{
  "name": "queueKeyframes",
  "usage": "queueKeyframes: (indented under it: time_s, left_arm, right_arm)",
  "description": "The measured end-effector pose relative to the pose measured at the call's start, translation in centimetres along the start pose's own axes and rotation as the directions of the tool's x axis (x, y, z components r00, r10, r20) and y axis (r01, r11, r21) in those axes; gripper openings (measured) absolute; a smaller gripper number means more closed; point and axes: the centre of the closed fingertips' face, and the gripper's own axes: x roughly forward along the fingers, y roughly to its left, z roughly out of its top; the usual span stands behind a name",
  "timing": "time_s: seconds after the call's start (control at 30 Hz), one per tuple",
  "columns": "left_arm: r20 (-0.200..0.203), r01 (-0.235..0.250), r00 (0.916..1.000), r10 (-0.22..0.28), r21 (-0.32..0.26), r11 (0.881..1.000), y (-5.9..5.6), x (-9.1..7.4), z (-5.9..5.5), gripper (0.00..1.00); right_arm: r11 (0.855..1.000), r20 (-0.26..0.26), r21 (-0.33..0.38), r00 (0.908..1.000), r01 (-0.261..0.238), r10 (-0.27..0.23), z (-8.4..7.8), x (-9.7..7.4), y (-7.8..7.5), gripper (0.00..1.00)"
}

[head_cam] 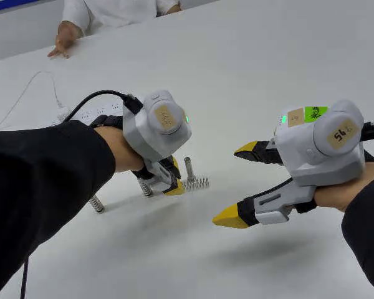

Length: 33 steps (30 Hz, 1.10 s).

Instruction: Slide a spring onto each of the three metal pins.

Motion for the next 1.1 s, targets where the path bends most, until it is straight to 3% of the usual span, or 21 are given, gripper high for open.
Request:
queueKeyframes:
  time_s: [0.57, 0.77, 1.1]
  left_arm:
    - [-0.027, -0.005, 0.9996, 0.006, 0.032, 0.999, 0.3, 1.1, -0.1, 0.2]
    - [-0.027, 0.009, 0.9996, -0.008, 0.032, 0.999, 0.0, 1.2, -0.1, 0.14]
    - [-0.03, 0.007, 0.9995, -0.006, 0.027, 1.0, -0.5, 1.6, 0.1, 0.12]
  right_arm:
    - [1.0, -0.01, -0.001, 0.9999, -0.009, 0.009, -0.1, 0.1, 0.3, 0.77]
    - [1.0, -0.014, -0.002, 0.9998, -0.012, 0.012, -0.1, 0.2, 0.3, 0.77]
    - [1.0, -0.014, -0.002, 0.9998, -0.011, 0.011, -0.1, 0.2, 0.3, 0.77]
